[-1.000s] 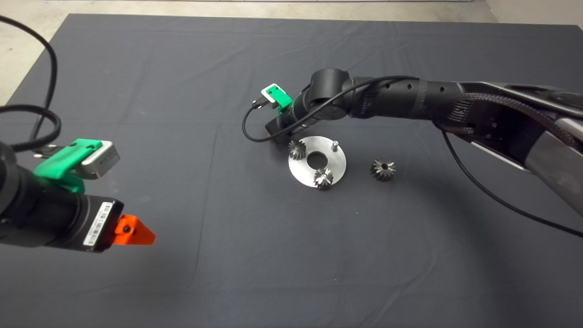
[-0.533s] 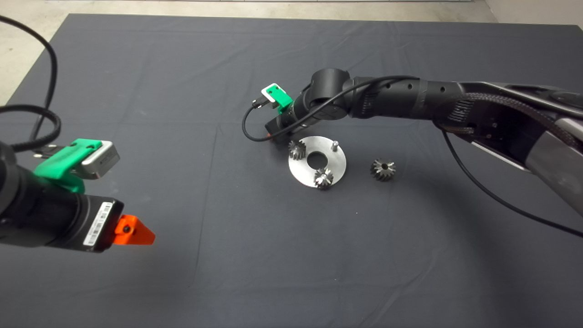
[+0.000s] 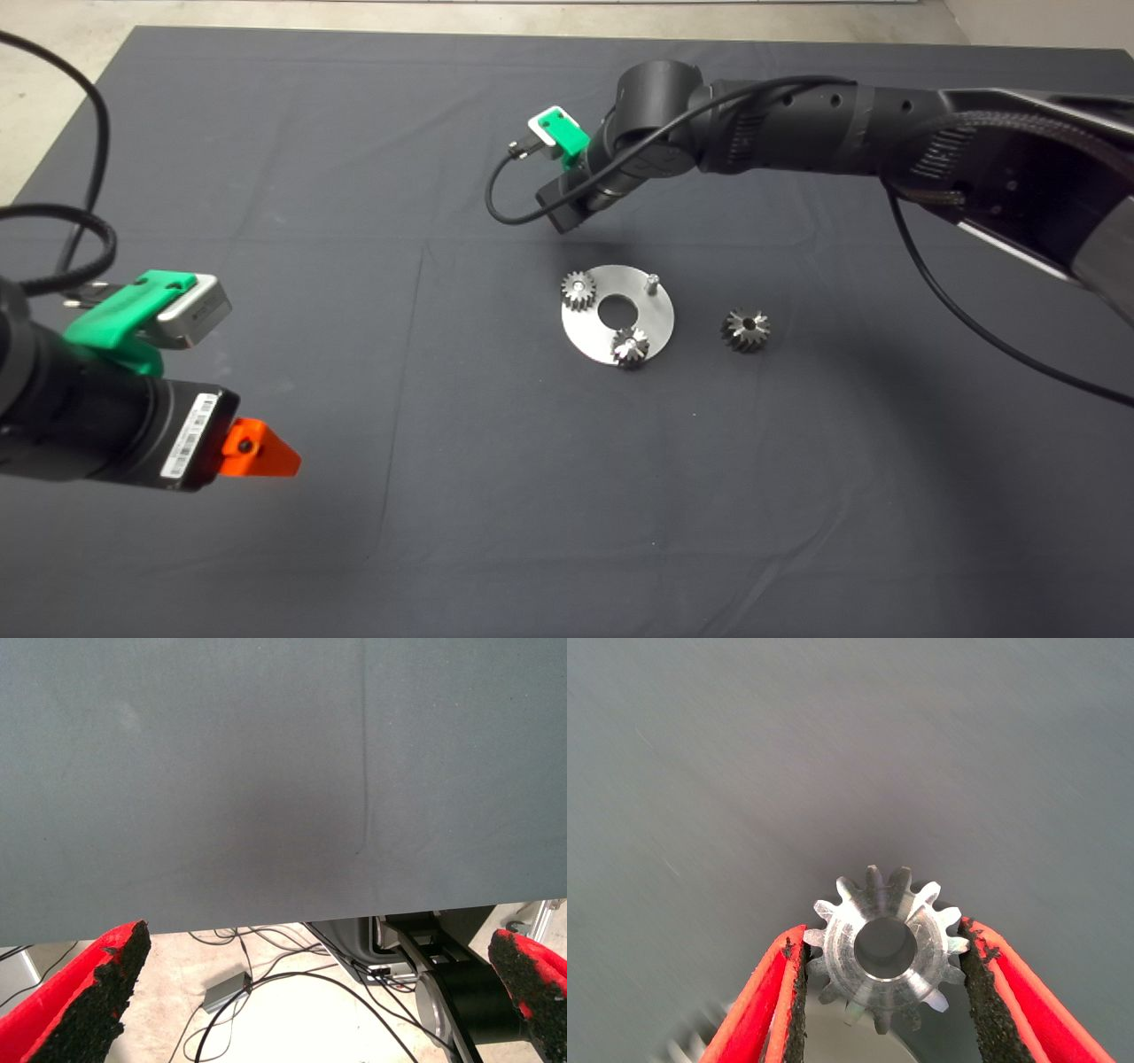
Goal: Remove an incorrectly installed larger gear and replace it with the correct smaller gear
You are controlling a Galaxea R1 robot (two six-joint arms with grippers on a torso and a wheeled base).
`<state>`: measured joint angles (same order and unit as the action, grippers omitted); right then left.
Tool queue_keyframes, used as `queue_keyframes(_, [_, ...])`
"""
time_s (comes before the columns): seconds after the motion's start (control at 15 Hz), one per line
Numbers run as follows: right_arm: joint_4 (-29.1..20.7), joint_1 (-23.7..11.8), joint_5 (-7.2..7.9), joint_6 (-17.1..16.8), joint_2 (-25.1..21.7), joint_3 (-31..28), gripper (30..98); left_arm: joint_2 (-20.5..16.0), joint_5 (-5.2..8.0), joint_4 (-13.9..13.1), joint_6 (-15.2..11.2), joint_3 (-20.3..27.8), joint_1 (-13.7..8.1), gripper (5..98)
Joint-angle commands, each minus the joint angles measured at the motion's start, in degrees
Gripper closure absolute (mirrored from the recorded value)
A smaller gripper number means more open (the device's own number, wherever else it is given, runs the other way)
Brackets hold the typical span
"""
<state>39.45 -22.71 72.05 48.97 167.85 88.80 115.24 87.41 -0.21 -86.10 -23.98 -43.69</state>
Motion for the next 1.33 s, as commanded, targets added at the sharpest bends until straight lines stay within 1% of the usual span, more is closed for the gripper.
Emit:
queue_keyframes(0.0, [1.6, -2.78, 8.27, 3.48, -10.34, -17.57, 88.2, 0.04, 0.57, -0.94, -0.03, 0.35, -0.7, 5.5])
queue_keyframes(0.13, [1.57, -2.78, 8.57, 4.89, -14.78, -23.96, 88.2, 0.13, 0.48, -0.94, 0.06, 0.35, -0.7, 5.5])
queue_keyframes(0.2, [1.42, -2.78, 8.99, 6.22, -16.79, -26.57, 88.2, 0.21, 0.48, -0.94, 0.06, 0.35, -0.7, 5.5])
queue_keyframes(0.33, [1.33, -2.65, 9.78, 8.81, -18.86, -29.78, 88.2, 0.21, 0.48, -0.94, 0.06, 0.35, -0.7, 5.5])
queue_keyframes(0.53, [1.16, -2.25, 9.87, 11.52, -21.34, -34.35, 88.2, 0.21, 0.48, -0.94, 0.15, 0.44, -0.7, 5.5])
queue_keyframes(0.87, [1.6, -0.32, 9.87, 16.67, -24.28, -37.31, 88.2, 0.3, 0.48, -1.02, 0.23, 0.7, -0.7, 5.5])
queue_keyframes(1.0, [2.37, 0.51, 9.87, 20.06, -24.36, -37.13, 88.3, 0.3, 0.48, -1.02, 0.19, 0.7, -0.7, 5.5])
queue_keyframes(1.13, [4.02, 1.09, 9.87, 20.55, -24.36, -37.09, 88.3, 0.3, 0.48, -1.02, 0.15, 0.7, -0.7, 5.5])
queue_keyframes(1.2, [4.14, 1.53, 9.87, 20.64, -24.36, -36.87, 88.3, 0.3, 0.48, -1.02, 0.15, 0.7, -0.7, 5.5])
queue_keyframes(1.27, [4.23, 1.53, 9.87, 21.42, -24.27, -36.79, 88.3, 0.33, 0.48, -1.02, 0.12, 0.53, -0.69, 5.5])
